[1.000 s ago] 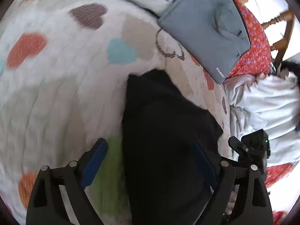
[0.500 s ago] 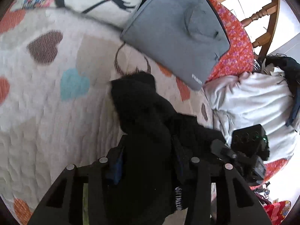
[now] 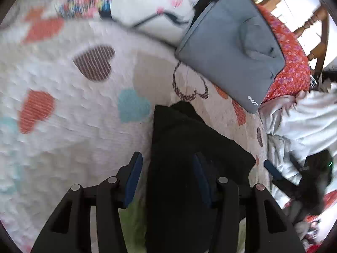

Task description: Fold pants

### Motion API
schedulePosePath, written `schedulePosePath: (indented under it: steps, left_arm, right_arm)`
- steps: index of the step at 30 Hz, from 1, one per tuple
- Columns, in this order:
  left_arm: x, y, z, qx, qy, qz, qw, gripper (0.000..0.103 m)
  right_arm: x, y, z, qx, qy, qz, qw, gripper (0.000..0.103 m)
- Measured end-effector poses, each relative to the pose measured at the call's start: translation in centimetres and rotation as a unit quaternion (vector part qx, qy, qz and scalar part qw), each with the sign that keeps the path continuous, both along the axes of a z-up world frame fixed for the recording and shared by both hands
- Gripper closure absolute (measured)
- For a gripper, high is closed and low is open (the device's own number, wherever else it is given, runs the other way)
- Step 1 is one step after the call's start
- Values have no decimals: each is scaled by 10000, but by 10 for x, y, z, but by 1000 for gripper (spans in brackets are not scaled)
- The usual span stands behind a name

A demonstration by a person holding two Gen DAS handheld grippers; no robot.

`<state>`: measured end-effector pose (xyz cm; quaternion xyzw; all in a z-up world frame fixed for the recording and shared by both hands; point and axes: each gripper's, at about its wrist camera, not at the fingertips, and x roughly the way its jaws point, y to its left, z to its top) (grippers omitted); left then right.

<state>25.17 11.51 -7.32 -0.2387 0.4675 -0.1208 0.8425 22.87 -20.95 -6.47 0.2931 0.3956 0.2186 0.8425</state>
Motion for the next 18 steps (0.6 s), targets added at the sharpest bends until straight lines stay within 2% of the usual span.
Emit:
schedulePosePath:
  steps: [1,3,4,6,7,8,12,15,18]
  left_arm:
    - [-6,0,3,94,-57,33,9999,54]
    - [-26,0,13,347,-176,149,9991,54]
    - [-34,3,16,423,-213,183,9987,54]
    - [-49,4,23,548,-286,220,9978,54]
    - [-57,4,29,641,-311,236,9972,54]
    - [-67,4,35,755,-341,234,9963,53]
    - [-105,3,61,1183,-627,253,9907,43]
    - [-129,-2,73,1189,-681,249,9903,38]
    - [-153,-11,82,1222,-693,198,9899,33]
  right_arm:
    - [1,4,1,388,-4,251,9989,6]
    - [7,16,-11,997,222,638,9927,6]
    - [10,21,-21,1099,378,682,9909,6]
    - [20,30,-50,812,812,561,9918,8]
    - [23,31,-60,652,953,494,9921,10]
    - [20,28,-62,502,948,331,9937,15]
    - [-12,24,-23,233,665,185,9973,12]
    - [-57,27,4,-458,332,59,9984,9]
    - [-110,27,8,-744,322,-16,9967,9]
